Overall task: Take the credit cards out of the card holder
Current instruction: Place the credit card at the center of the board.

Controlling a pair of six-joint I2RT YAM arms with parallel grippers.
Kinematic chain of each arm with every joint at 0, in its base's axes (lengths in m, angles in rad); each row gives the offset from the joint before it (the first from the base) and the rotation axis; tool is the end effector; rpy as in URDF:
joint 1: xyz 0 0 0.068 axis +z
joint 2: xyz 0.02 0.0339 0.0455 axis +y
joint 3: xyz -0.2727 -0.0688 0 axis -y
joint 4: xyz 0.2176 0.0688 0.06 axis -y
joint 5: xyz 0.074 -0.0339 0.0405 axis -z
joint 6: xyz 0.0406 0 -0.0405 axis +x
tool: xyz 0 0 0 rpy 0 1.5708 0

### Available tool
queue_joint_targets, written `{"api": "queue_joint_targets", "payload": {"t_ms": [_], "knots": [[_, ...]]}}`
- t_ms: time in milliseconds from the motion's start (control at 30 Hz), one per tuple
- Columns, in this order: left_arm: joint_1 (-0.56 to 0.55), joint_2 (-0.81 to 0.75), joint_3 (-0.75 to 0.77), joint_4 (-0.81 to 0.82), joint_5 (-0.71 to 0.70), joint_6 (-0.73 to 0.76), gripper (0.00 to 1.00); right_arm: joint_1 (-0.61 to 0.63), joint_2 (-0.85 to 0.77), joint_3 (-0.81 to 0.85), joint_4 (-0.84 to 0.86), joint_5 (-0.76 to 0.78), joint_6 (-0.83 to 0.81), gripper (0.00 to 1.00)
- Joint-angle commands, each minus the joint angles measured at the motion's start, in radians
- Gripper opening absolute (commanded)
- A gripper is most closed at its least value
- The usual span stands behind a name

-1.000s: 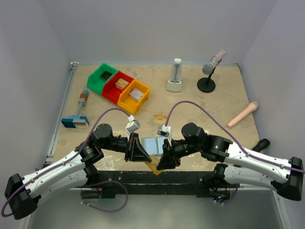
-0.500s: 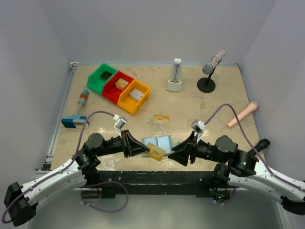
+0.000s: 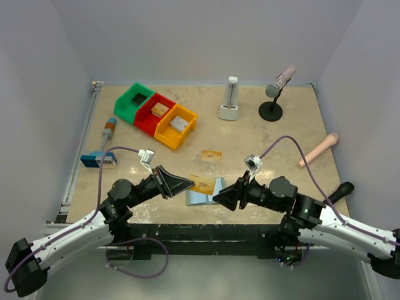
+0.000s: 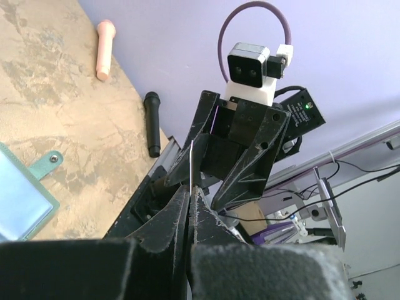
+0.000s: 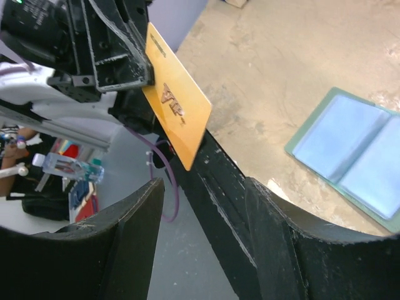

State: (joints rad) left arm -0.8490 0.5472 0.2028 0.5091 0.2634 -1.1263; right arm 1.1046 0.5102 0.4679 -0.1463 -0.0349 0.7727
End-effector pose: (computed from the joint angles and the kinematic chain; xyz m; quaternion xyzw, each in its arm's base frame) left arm 0.0739 -0.1000 0.2570 0.0106 0.6486 -0.6780 0.3456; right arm 0.0502 0.1029 0.2759 -0.1382 0.7580 0.5221 0.3657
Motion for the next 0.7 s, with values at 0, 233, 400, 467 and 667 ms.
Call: {"api": "queue_joint_targets", "payload": {"t_ms": [0, 233, 400, 467, 667], "knots": [[0.004, -0.013, -0.011, 0.062, -0.030, -0.024, 0.00, 0.003, -0.004, -0.046, 0.209, 0.026, 0.045, 0.58], [0.004, -0.013, -0.019, 0.083, -0.029, -0.033, 0.00, 0.003, 0.037, -0.045, 0.281, -0.003, 0.053, 0.56], [0.004, -0.006, -0.025, 0.108, -0.024, -0.040, 0.00, 0.001, 0.040, -0.069, 0.346, -0.008, 0.082, 0.54], [0.004, -0.007, -0.026, 0.111, -0.021, -0.041, 0.00, 0.001, 0.047, -0.074, 0.361, -0.011, 0.088, 0.52], [0.004, -0.010, -0.031, 0.124, -0.020, -0.041, 0.00, 0.001, 0.062, -0.087, 0.401, -0.016, 0.114, 0.49]]}}
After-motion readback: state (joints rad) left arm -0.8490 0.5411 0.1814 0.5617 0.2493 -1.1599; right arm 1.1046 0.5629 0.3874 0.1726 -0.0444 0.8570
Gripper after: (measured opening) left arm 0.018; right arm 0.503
